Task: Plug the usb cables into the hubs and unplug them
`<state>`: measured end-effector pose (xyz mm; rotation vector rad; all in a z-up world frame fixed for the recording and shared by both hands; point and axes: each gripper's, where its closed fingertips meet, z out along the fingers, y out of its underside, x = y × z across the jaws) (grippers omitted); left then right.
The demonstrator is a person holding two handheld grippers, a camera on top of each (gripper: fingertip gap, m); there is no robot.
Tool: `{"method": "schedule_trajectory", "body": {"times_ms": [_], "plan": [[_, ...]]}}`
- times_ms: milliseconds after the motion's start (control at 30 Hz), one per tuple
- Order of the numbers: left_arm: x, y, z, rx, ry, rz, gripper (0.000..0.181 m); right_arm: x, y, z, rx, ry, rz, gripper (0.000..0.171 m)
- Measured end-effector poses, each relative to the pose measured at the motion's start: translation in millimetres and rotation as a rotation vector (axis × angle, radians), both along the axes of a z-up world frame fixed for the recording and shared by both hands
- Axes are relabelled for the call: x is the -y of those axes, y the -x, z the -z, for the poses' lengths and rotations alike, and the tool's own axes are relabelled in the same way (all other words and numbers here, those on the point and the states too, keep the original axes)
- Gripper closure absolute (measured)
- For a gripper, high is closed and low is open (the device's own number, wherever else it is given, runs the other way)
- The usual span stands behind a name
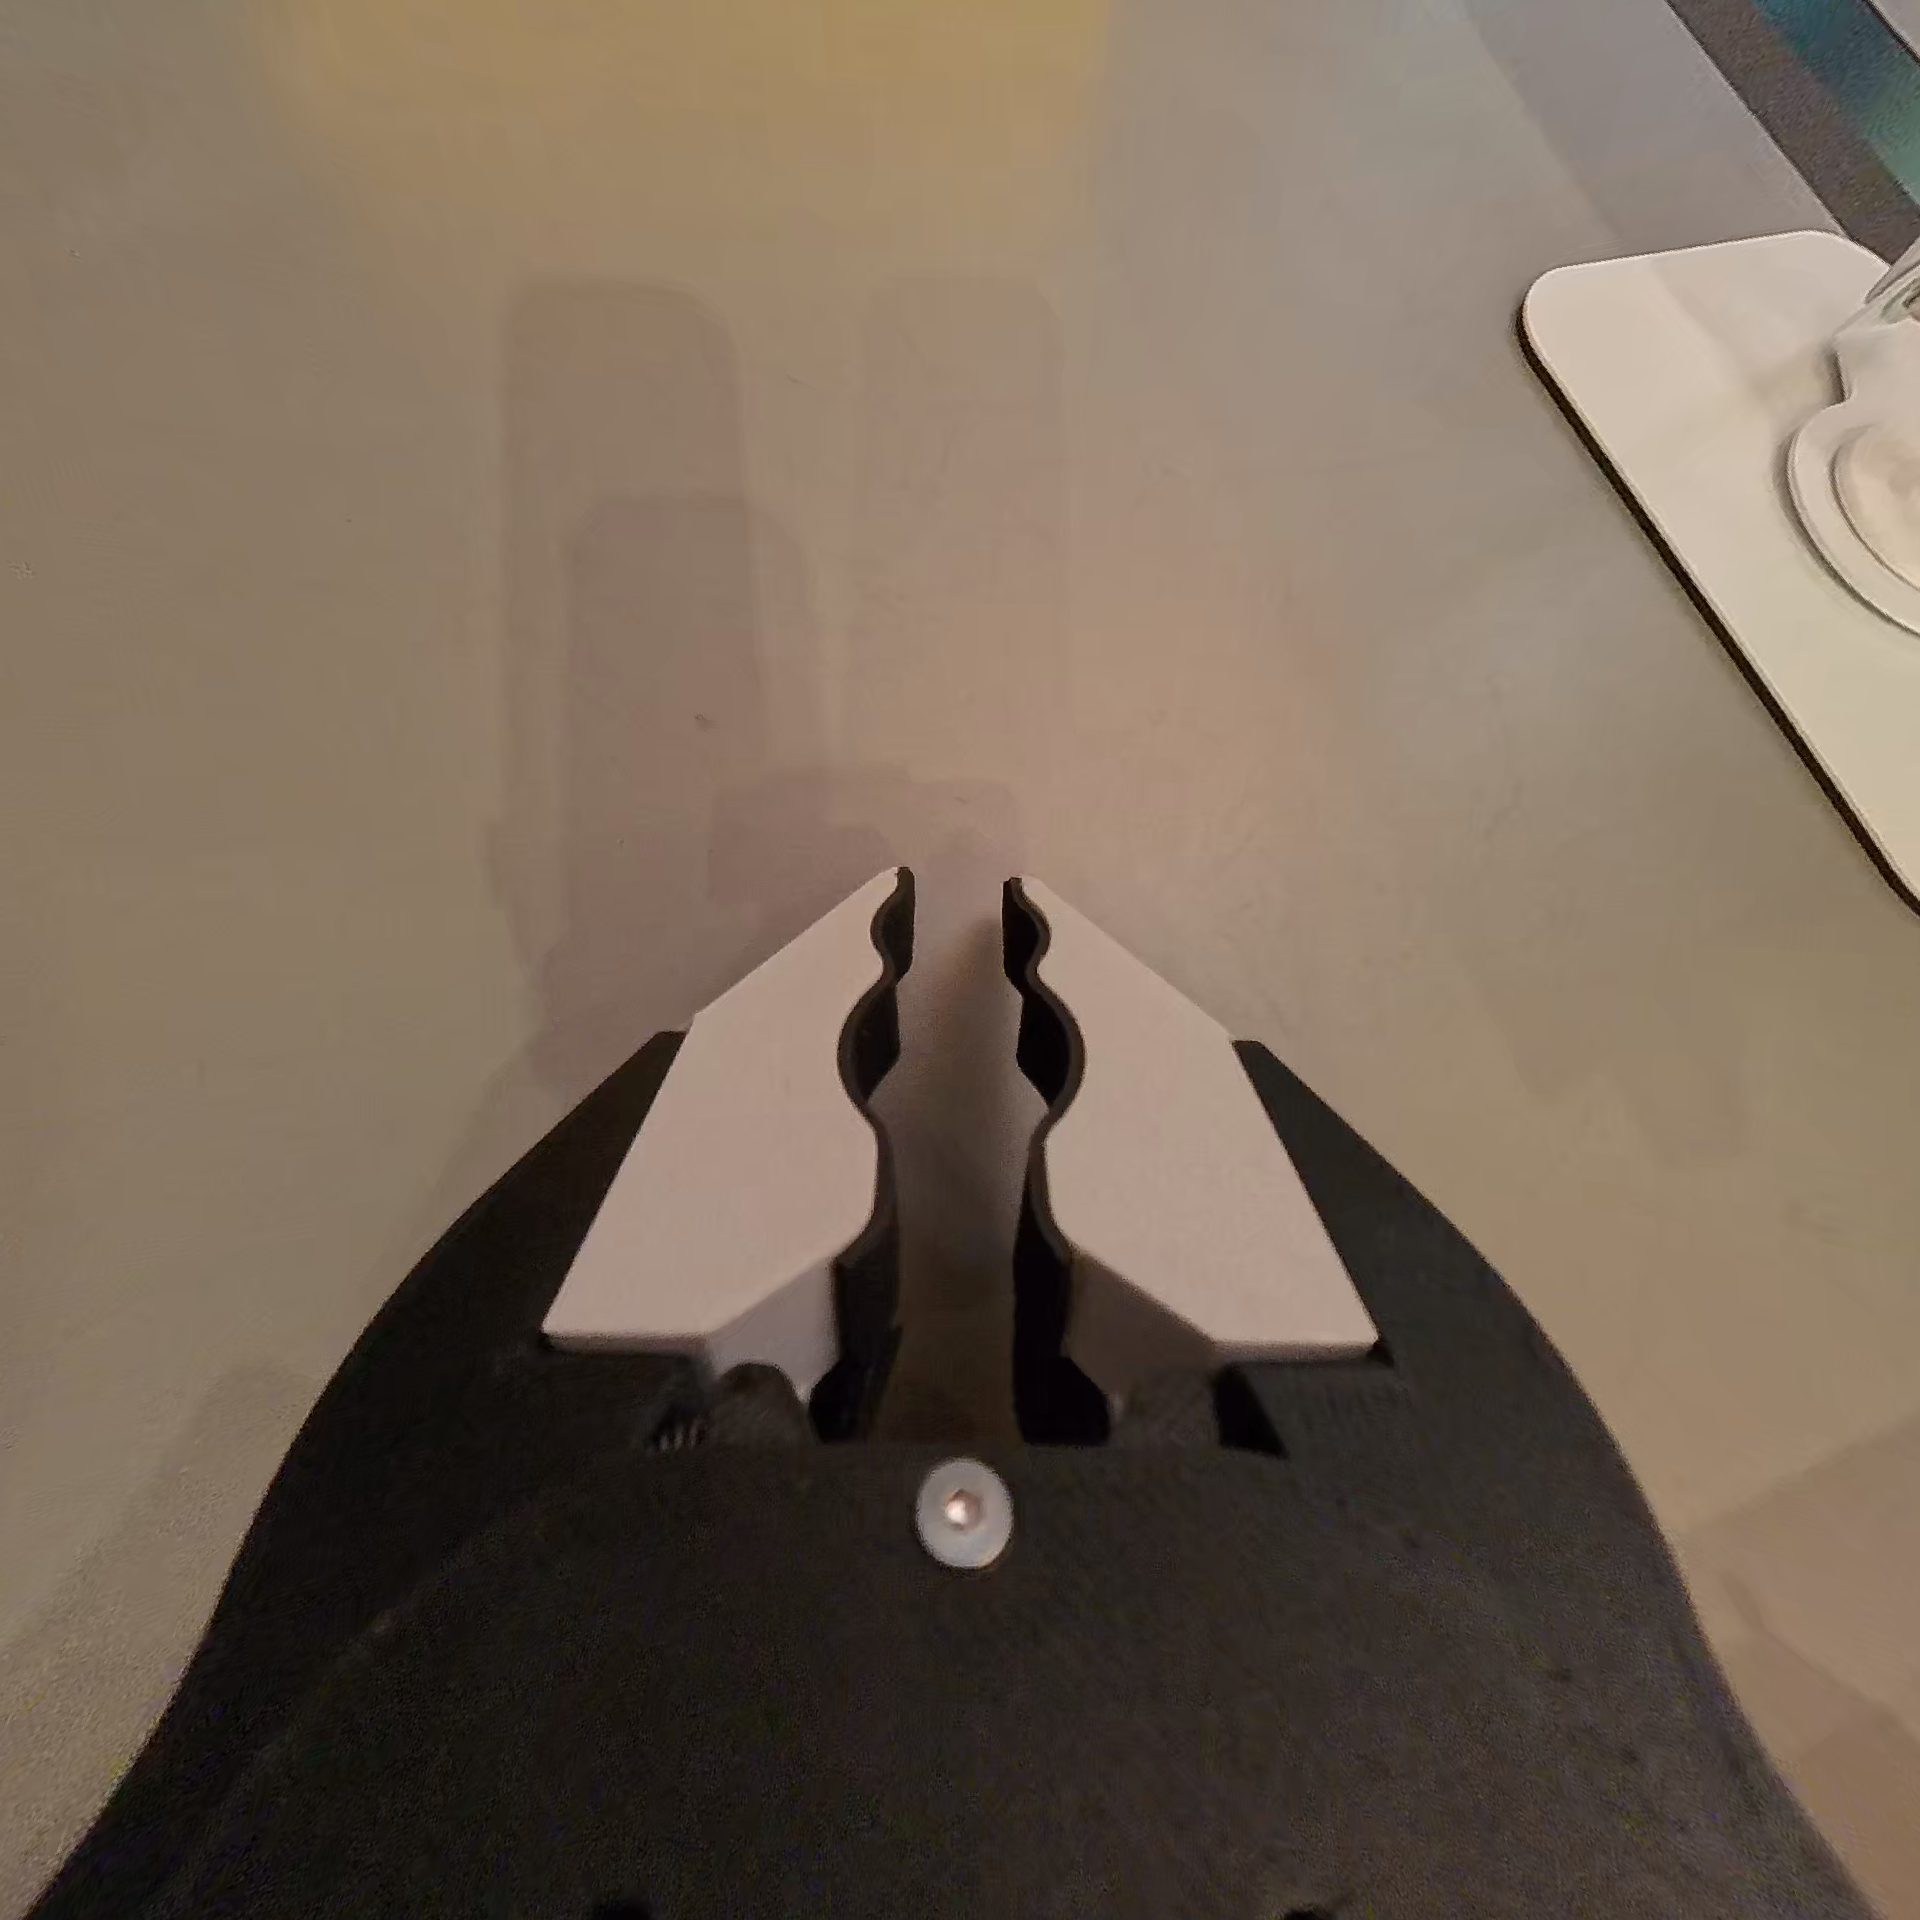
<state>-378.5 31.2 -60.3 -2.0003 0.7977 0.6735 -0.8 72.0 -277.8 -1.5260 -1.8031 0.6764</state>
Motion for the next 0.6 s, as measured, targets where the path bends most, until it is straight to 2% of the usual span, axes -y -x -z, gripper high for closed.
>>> {"method": "schedule_trajectory", "body": {"times_ms": [600], "plan": [[-7,-65,-187,-0.085,-0.286,0.046,0.145,-1,0,-2,-0.015,-0.012,0.002,0.157]]}}
